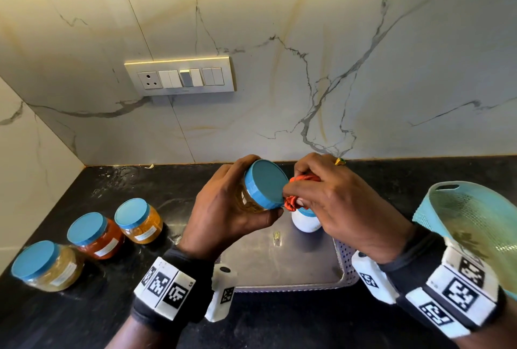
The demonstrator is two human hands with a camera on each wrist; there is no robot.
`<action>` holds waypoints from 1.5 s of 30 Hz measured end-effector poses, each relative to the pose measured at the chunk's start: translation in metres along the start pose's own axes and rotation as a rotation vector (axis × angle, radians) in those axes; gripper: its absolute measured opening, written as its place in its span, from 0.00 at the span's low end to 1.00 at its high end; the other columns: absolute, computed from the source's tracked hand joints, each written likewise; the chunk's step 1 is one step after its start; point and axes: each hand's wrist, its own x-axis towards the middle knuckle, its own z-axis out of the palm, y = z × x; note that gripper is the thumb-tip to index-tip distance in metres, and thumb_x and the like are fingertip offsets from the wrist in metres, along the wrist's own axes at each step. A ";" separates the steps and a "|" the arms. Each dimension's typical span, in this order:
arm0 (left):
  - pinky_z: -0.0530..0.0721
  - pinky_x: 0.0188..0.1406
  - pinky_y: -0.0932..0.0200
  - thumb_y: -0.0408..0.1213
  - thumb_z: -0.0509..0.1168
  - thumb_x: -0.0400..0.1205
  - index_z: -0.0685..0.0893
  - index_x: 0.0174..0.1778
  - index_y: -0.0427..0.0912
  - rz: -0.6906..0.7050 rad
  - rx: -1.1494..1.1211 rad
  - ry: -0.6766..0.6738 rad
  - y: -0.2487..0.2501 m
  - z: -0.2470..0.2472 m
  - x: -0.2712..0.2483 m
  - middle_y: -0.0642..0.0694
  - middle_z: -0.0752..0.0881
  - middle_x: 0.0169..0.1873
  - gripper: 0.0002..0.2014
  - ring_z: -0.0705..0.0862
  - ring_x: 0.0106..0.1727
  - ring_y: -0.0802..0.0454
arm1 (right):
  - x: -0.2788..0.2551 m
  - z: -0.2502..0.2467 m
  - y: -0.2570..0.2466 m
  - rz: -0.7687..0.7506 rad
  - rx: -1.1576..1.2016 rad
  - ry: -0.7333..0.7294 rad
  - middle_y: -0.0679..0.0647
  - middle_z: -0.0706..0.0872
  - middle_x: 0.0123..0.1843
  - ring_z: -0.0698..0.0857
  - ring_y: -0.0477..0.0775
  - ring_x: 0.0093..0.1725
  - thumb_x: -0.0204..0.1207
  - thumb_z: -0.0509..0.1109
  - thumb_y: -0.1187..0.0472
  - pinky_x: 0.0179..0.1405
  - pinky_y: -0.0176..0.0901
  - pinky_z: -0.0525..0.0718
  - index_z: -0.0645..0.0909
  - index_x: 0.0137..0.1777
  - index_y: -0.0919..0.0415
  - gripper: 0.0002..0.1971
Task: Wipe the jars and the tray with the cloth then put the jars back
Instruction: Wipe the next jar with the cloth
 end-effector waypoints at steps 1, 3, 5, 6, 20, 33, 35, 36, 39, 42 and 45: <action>0.84 0.62 0.58 0.66 0.79 0.66 0.79 0.75 0.55 -0.002 -0.004 -0.005 0.000 0.000 0.000 0.58 0.86 0.63 0.41 0.84 0.63 0.59 | 0.001 0.001 0.004 0.011 -0.024 -0.006 0.56 0.79 0.54 0.80 0.57 0.48 0.74 0.73 0.72 0.45 0.48 0.84 0.88 0.53 0.56 0.12; 0.85 0.62 0.57 0.65 0.79 0.66 0.79 0.75 0.55 -0.001 -0.020 -0.015 0.000 0.002 -0.001 0.58 0.86 0.63 0.41 0.84 0.64 0.59 | 0.003 0.003 0.011 0.039 -0.061 -0.005 0.56 0.79 0.53 0.80 0.58 0.47 0.73 0.74 0.73 0.45 0.51 0.85 0.88 0.52 0.56 0.13; 0.84 0.62 0.56 0.65 0.79 0.66 0.79 0.75 0.54 0.000 -0.034 -0.012 0.001 0.003 -0.001 0.58 0.86 0.63 0.41 0.84 0.64 0.58 | 0.007 0.005 0.015 0.061 -0.092 0.015 0.56 0.79 0.53 0.80 0.58 0.47 0.71 0.76 0.74 0.46 0.49 0.83 0.88 0.52 0.55 0.14; 0.84 0.62 0.56 0.64 0.79 0.66 0.79 0.75 0.54 0.002 -0.042 -0.008 0.001 0.004 -0.001 0.58 0.86 0.63 0.41 0.84 0.64 0.58 | 0.009 0.006 0.017 0.072 -0.105 0.028 0.56 0.79 0.53 0.79 0.57 0.47 0.71 0.76 0.73 0.47 0.47 0.82 0.87 0.52 0.55 0.14; 0.88 0.59 0.49 0.61 0.81 0.68 0.78 0.75 0.58 0.074 -0.046 -0.033 0.007 0.001 0.002 0.64 0.85 0.61 0.39 0.85 0.62 0.57 | 0.043 0.003 -0.016 0.079 0.148 0.166 0.53 0.81 0.52 0.81 0.54 0.49 0.73 0.77 0.69 0.50 0.45 0.83 0.89 0.54 0.58 0.11; 0.85 0.60 0.56 0.62 0.79 0.66 0.77 0.70 0.63 0.052 -0.075 -0.019 0.014 0.005 0.003 0.66 0.85 0.59 0.35 0.85 0.63 0.59 | 0.026 0.005 0.006 0.208 0.219 0.130 0.47 0.83 0.50 0.83 0.48 0.49 0.74 0.76 0.69 0.51 0.48 0.84 0.87 0.52 0.58 0.09; 0.86 0.61 0.52 0.62 0.80 0.67 0.79 0.72 0.58 0.053 -0.066 -0.015 0.012 0.004 0.006 0.62 0.86 0.60 0.37 0.85 0.62 0.58 | 0.032 0.006 -0.005 0.173 0.250 0.133 0.48 0.84 0.51 0.83 0.49 0.50 0.74 0.76 0.68 0.53 0.44 0.83 0.86 0.53 0.58 0.09; 0.87 0.61 0.50 0.62 0.80 0.67 0.80 0.72 0.56 0.050 -0.070 -0.012 0.010 0.002 0.006 0.61 0.87 0.60 0.38 0.86 0.62 0.56 | 0.031 0.005 -0.010 0.141 0.268 0.116 0.48 0.84 0.52 0.84 0.50 0.51 0.75 0.76 0.68 0.54 0.42 0.83 0.86 0.53 0.58 0.09; 0.88 0.60 0.44 0.60 0.82 0.67 0.79 0.71 0.59 0.036 -0.133 0.016 0.003 0.000 0.004 0.60 0.87 0.61 0.37 0.87 0.63 0.53 | 0.019 0.002 -0.013 0.089 0.309 0.040 0.48 0.84 0.53 0.85 0.50 0.52 0.74 0.77 0.68 0.55 0.38 0.81 0.88 0.54 0.57 0.10; 0.87 0.63 0.45 0.60 0.82 0.66 0.76 0.71 0.66 0.004 -0.173 -0.008 0.004 0.004 0.000 0.63 0.86 0.62 0.37 0.86 0.66 0.55 | 0.017 0.002 0.002 0.165 0.268 0.021 0.46 0.84 0.52 0.85 0.47 0.51 0.72 0.78 0.69 0.55 0.38 0.82 0.88 0.54 0.56 0.12; 0.87 0.62 0.47 0.60 0.81 0.66 0.77 0.73 0.65 0.009 -0.142 -0.060 0.008 0.011 0.002 0.65 0.85 0.62 0.38 0.86 0.64 0.57 | 0.036 0.007 0.003 0.204 0.224 0.090 0.48 0.87 0.50 0.86 0.50 0.50 0.72 0.78 0.69 0.53 0.40 0.83 0.87 0.52 0.57 0.11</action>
